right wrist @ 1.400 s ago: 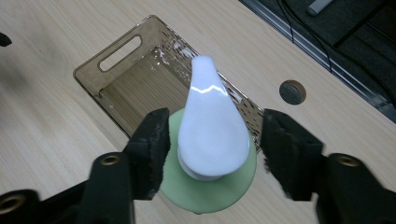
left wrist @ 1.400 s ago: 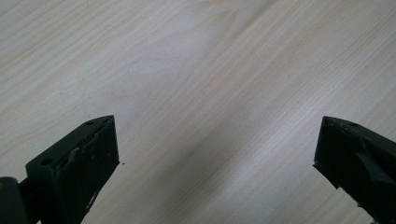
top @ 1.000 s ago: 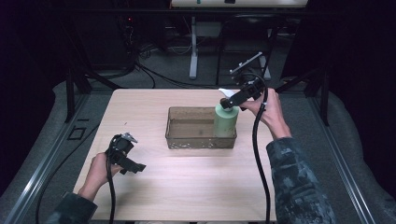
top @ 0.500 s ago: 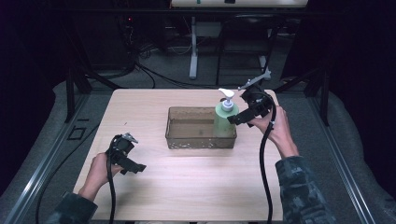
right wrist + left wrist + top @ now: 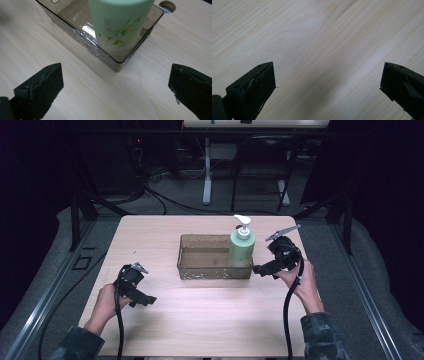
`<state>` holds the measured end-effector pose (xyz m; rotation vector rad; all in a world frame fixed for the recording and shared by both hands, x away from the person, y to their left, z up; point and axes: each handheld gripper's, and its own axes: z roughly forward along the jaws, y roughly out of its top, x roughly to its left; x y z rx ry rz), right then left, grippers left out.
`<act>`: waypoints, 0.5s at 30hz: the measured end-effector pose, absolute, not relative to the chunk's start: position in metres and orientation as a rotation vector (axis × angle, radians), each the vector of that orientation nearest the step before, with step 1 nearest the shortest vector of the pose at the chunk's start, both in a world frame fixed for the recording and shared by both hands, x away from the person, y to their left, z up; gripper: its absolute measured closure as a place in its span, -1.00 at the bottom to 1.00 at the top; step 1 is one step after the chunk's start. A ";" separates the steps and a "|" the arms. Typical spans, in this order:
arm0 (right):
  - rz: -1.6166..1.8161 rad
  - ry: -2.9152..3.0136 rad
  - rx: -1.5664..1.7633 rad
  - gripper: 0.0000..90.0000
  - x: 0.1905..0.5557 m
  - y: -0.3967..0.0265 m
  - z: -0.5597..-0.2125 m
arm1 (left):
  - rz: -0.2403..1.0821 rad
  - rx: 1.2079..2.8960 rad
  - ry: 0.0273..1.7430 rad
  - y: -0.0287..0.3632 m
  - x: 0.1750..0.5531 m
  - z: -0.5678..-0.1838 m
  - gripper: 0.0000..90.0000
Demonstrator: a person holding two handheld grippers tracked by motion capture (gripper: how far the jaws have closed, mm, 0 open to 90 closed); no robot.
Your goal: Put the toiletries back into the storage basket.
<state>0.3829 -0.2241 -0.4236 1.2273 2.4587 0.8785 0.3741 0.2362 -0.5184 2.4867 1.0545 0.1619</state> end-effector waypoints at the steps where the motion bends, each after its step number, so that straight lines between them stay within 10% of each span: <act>1: 0.883 2.456 1.245 -1.00 0.381 -0.226 -0.427 | 0.162 2.487 1.052 0.236 0.374 -0.518 -1.00; 15: 0.801 2.458 1.333 -1.00 0.373 -0.247 -0.464 | 0.165 2.482 1.046 0.237 0.374 -0.517 -1.00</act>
